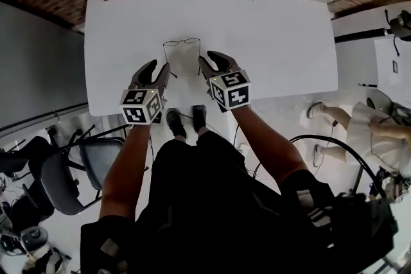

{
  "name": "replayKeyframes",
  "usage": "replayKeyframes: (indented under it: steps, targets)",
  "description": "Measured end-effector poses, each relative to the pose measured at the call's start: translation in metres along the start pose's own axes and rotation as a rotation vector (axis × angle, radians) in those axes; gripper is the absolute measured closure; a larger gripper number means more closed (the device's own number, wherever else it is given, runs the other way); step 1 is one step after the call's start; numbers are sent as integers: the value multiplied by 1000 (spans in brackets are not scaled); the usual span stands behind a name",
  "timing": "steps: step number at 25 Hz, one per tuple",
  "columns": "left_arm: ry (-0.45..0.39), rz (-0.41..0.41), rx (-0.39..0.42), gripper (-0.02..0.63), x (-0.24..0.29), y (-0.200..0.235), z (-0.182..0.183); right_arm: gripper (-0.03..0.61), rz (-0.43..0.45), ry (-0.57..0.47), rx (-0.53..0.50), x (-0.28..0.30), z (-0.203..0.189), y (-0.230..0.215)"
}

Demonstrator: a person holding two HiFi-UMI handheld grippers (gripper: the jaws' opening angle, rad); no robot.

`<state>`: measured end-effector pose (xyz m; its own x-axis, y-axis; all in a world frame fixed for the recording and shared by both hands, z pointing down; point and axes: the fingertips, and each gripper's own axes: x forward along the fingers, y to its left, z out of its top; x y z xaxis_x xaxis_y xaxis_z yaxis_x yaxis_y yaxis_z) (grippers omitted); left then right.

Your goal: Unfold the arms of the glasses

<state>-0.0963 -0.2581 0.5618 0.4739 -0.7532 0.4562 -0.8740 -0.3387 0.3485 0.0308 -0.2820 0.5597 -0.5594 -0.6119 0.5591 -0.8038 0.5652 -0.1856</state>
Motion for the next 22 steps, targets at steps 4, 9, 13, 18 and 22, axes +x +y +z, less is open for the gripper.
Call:
replayKeyframes:
  steps: [4,9,13,18,22]
  targets:
    - [-42,-12,-35,445,-28,-10,8,493,23,-50,-51,-23,22,14]
    - [-107,-96,-47,496,-60,-38,29,545,61,-87,-114,-51,48,30]
    - [-177,-68,-43,576,-86,-45,55,554,73,-142,-122,-76,70,38]
    - [-221,-77,-31,603,-117,-58,84,560,79,-202,-113,-102,90,54]
    - [-232,-52,-9,603,-132,-66,102,561,86,-243,-123,-118,109,63]
